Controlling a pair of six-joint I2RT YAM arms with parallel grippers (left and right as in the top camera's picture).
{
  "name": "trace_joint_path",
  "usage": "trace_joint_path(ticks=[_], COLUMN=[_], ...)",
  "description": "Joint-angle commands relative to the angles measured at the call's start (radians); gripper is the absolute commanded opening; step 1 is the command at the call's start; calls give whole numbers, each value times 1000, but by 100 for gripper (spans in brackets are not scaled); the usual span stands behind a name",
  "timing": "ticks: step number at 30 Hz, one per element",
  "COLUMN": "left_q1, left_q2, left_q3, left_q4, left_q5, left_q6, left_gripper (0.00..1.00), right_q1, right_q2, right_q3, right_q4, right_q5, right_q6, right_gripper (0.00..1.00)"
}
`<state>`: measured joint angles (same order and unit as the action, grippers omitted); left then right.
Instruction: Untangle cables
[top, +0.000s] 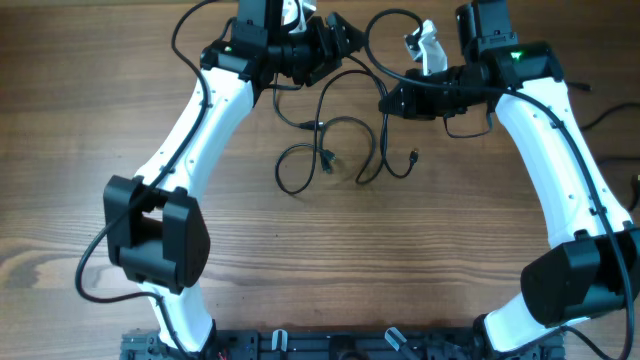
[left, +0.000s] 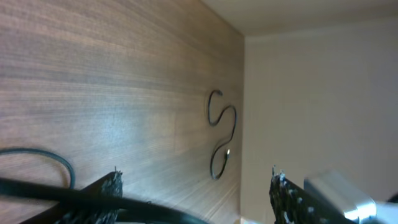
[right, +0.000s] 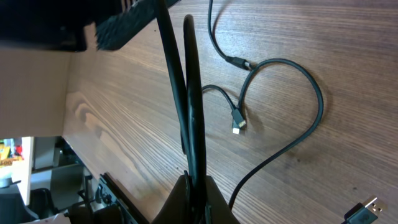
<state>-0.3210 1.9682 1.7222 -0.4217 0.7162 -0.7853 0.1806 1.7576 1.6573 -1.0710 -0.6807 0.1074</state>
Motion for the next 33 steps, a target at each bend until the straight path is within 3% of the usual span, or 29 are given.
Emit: trace_joint_path(ticks=[1,6,8,9,10,13,16,18,21,24,26,28,30,33], left_q1=[-13,-53,-68,-70,-71,-67,-67,-68,-68,-68,-63,-42,-2,52], left_q2=[30,38,40,40,40,29,-28,-107,-229,-268,-280,-280,-282,-307], left_q3=[10,10,10,10,10,10,10,10,10,10,10,10,10,10], left_q4=[33,35,37,34,33,27,-14,-115,-338,-401,-406,-398,-362,-288], left_q5=[-37,-209,-259,-280,-288,-273,-204,-200,-182,-156,-156,-153,-63,190], left_q6=[-64,-65,-52,-53,-52,38,187,282,355,360,351,306,314,391], left_gripper=[73,49,19,8,4,4,4,4,4,4,4,4,4,4], right_q1=[0,0,0,-1,-1,-1,-1,-1,-1,0,0,0,0,0], right_q2=[-27,-27,-27,-27,-27,-27,-27,-27,-27,-26,-20,4,39,61], right_q3=[3,3,3,3,3,3,3,3,3,3,3,3,3,3], right_q4=[3,3,3,3,3,3,3,4,13,15,31,50,67,60], right_q5=[-32,-32,-32,-32,-32,0,126,206,209,135,19,-97,-153,-160], right_q6=[-2,-3,-2,-2,-2,1,39,67,76,74,75,47,23,20], right_gripper=[4,4,4,4,4,5,23,35,40,50,66,74,77,78])
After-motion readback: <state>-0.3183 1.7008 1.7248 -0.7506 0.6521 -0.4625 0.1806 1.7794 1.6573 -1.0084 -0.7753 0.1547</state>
